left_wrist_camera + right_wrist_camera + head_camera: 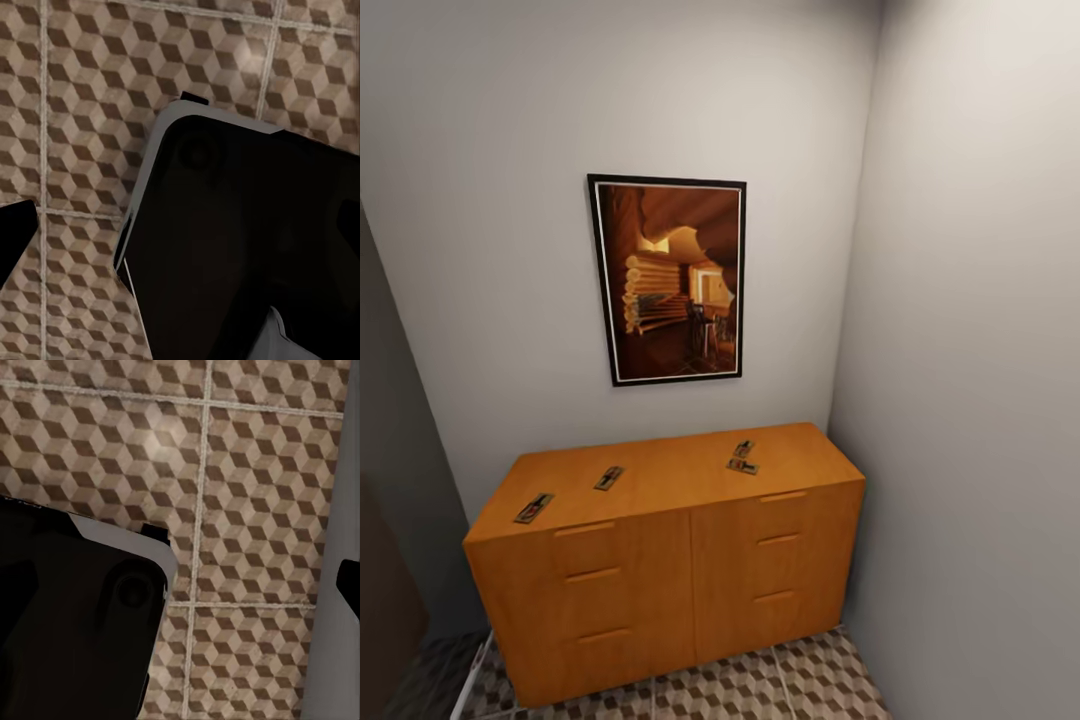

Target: Take the four mousetraps from the cabinet in the bathroom and place them on the bathroom floor. Make sure all four end up on the same floor surface, and ensure that at least two of them are either under or directly next to the same bathroom sink.

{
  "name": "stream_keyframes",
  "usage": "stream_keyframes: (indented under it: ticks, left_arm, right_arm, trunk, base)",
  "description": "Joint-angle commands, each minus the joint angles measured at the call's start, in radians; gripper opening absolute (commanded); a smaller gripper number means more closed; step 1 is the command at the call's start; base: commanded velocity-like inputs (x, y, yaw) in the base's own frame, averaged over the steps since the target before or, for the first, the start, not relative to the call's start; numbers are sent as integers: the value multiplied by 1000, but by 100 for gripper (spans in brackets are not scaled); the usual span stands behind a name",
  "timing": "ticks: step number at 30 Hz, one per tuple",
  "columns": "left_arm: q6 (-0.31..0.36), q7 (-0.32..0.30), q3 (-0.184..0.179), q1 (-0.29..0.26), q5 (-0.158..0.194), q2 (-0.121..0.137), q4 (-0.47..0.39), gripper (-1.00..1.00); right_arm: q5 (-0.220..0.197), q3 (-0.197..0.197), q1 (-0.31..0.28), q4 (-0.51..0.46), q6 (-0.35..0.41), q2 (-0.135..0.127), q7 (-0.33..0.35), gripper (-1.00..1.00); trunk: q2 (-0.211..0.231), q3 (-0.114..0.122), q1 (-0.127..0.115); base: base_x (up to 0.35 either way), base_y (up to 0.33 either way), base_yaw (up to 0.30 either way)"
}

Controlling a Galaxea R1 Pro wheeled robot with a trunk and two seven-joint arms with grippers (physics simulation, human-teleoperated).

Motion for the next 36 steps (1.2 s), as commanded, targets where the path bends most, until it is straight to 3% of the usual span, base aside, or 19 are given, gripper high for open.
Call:
stream_keyframes:
  ticks: [1,8,18,26,36]
  left_arm:
    - [-1,1,2,0,4,0,0,100]
    - [-1,1,2,0,4,0,0,100]
    - [-1,1,2,0,4,0,0,100]
    - [-1,1,2,0,4,-1,0,100]
    - [-1,1,2,0,4,-1,0,100]
  right_arm:
    - [7,0,0,-1,3,0,0,100]
    - [7,-1,0,-1,3,0,1,100]
    - [7,-1,0,-1,3,0,1,100]
    - [7,-1,0,-1,3,0,1,100]
    - [7,-1,0,-1,3,0,0,100]
  trunk:
    - [0,0,1]
    - [0,0,1]
    - [0,3,1]
    - [0,3,1]
    - [0,3,1]
  base:
    - [334,-1,0]
    - [334,32,54]
    - [281,27,216]
    - [149,5,216]
    - [38,1,54]
